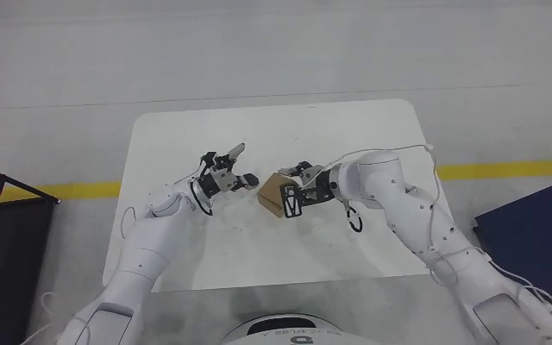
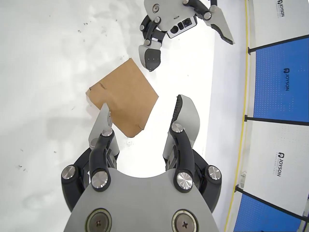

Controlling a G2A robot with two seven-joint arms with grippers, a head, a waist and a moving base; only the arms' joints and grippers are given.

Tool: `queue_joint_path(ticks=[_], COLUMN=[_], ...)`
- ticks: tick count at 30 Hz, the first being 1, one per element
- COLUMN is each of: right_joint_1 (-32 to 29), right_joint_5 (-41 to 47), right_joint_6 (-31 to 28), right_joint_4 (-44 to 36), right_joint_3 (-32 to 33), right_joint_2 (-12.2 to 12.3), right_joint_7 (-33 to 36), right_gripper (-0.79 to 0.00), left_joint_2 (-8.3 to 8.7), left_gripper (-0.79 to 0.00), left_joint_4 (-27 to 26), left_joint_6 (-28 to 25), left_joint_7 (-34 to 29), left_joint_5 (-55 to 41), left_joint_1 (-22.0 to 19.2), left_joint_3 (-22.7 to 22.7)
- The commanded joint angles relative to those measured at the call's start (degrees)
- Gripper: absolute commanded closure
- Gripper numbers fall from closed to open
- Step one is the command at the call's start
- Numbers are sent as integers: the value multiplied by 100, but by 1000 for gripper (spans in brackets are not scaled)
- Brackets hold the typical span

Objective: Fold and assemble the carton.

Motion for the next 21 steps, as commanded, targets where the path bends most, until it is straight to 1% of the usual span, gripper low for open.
queue_joint_path(ticks=[1, 3, 7, 8, 9, 10, 11, 13, 14, 16, 17, 18, 21], right_joint_1=[69, 133, 224, 230, 228, 229, 233, 254, 266, 330, 363, 397, 507], right_joint_5=[-92, -198, -313, -333, -345, -361, -369, -335, -312, -242, -225, -197, -90], right_joint_6=[-21, -21, -21, -21, -21, -21, -21, -21, -21, -21, -21, -21, -21], right_joint_4=[4, 11, -6, -32, -57, -86, -123, -188, -211, -279, -299, -320, -360], right_joint_3=[-104, -203, -332, -360, -395, -439, -486, -574, -601, -702, -754, -804, -945], right_joint_2=[-7, -6, 33, 55, 82, 113, 145, 207, 225, 282, 303, 322, 372], right_joint_7=[4, 15, 49, 76, 110, 157, 202, 263, 274, 322, 347, 364, 420], right_gripper=[-471, -477, -563, -570, -566, -545, -508, -459, -446, -391, -391, -413, -443], left_joint_2=[-11, -19, -29, -32, -33, -35, -37, -44, -47, -58, -63, -66, -74], left_gripper=[-785, -785, -785, -785, -785, -785, -785, -785, -785, -785, -785, -785, -785], left_joint_4=[-1, 5, 23, 28, 35, 43, 48, 56, 56, 61, 63, 73, 104], left_joint_6=[-21, -20, -45, -50, -53, -55, -51, -52, -55, -52, -52, -56, -75], left_joint_7=[31, 66, 114, 125, 134, 148, 155, 165, 169, 173, 166, 168, 153], left_joint_5=[-11, -15, -5, -13, -7, 9, 9, 12, 15, 15, 17, 15, 5], left_joint_1=[0, -9, -35, -44, -55, -69, -82, -108, -118, -148, -160, -170, -196], left_joint_3=[29, 52, 78, 79, 83, 89, 95, 112, 119, 150, 166, 174, 187])
